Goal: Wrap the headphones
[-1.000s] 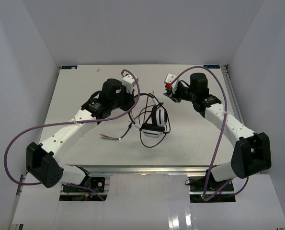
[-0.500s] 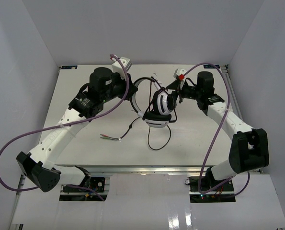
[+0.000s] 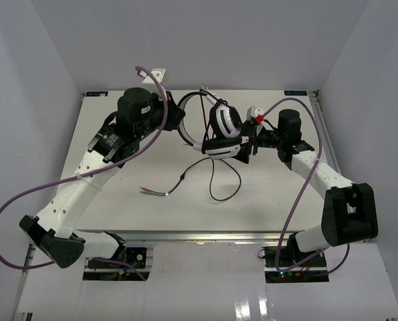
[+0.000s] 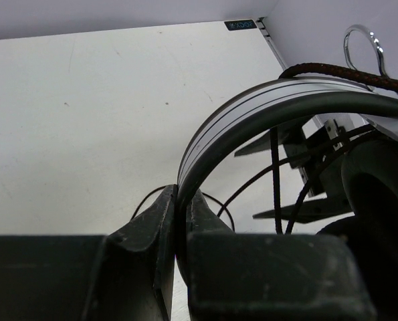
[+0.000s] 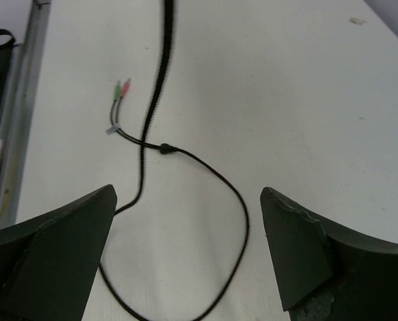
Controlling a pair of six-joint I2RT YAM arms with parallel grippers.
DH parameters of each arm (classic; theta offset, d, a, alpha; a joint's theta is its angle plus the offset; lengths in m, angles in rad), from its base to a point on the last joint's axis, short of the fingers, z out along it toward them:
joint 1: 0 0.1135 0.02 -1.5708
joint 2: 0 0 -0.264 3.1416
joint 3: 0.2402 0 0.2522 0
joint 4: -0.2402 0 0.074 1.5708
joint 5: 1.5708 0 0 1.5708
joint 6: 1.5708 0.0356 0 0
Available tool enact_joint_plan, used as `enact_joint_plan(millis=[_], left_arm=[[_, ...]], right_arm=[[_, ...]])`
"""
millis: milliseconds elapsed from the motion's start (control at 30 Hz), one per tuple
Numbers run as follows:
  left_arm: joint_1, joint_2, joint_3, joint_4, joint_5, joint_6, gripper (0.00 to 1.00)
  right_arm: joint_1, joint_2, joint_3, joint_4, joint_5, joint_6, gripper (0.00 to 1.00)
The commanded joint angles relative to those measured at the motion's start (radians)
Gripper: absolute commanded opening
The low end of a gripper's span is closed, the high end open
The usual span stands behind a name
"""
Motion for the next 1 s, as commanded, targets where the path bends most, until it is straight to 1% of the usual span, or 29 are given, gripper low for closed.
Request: enact_joint_plan(millis=[0,67,133,200,267,367,433,467,500,600,633,667,733,800,867,967], left_arm=[[-0.001,-0.033,0.072,0.059,-0.001,-0.096,0.00],[-0.002,-0.033,0.075,0.063,0.001,-0.109,0.00],[-0.001,-0.032,0.077,0.064,0.003,-0.117,0.00],[-0.001,-0.031,0.080,0.066,0.007,-0.127,0.00],[-0.001,-0.034,0.082,0.069,0.008,-0.139,0.00],[-0.001,-0.034,0.090,0.074,0.005,-0.164,0.00],[-0.001,-0.029,0.101,0.080,-0.004,-0.186,0.00],[-0.001,-0.026,0.106,0.083,-0.011,-0.198,0.00],[-0.001,-0.026,0.108,0.088,-0.029,-0.226,0.00],[-0.001,-0.025,0.085,0.145,-0.083,-0.316,0.00],[-0.001,-0.026,0.075,0.166,-0.100,-0.347,0.00],[-0.001,-0.026,0.069,0.182,-0.119,-0.377,0.00],[-0.001,-0.018,0.061,0.198,-0.156,-0.424,0.00],[-0.001,-0.017,0.064,0.199,-0.200,-0.448,0.00],[-0.001,-0.023,0.070,0.199,-0.291,-0.459,0.00],[-0.001,-0.034,0.071,0.200,-0.412,-0.481,0.00]], right_arm=[[0.078,-0.021,-0.038,0.240,-0.122,0.167,0.94],[0.107,-0.008,-0.048,0.270,-0.094,0.213,0.94],[0.137,-0.002,-0.066,0.370,-0.015,0.274,0.94],[0.147,0.019,-0.086,0.463,0.034,0.391,0.95],[0.149,0.043,-0.078,0.532,0.089,0.442,0.95],[0.148,0.085,-0.055,0.576,0.099,0.476,0.96],[0.156,0.109,-0.044,0.609,0.068,0.497,1.00],[0.162,0.113,-0.045,0.626,0.055,0.507,0.98],[0.171,0.114,-0.062,0.647,0.030,0.518,0.93],[0.223,0.112,-0.122,0.712,-0.011,0.530,0.82],[0.240,0.110,-0.144,0.750,-0.026,0.549,0.76],[0.257,0.109,-0.167,0.797,-0.041,0.573,0.70],[0.278,0.100,-0.196,0.875,-0.064,0.609,0.50],[0.284,0.085,-0.210,0.878,-0.076,0.612,0.36],[0.283,0.049,-0.245,0.863,-0.075,0.597,0.26],[0.287,-0.005,-0.279,0.764,-0.052,0.505,0.21]])
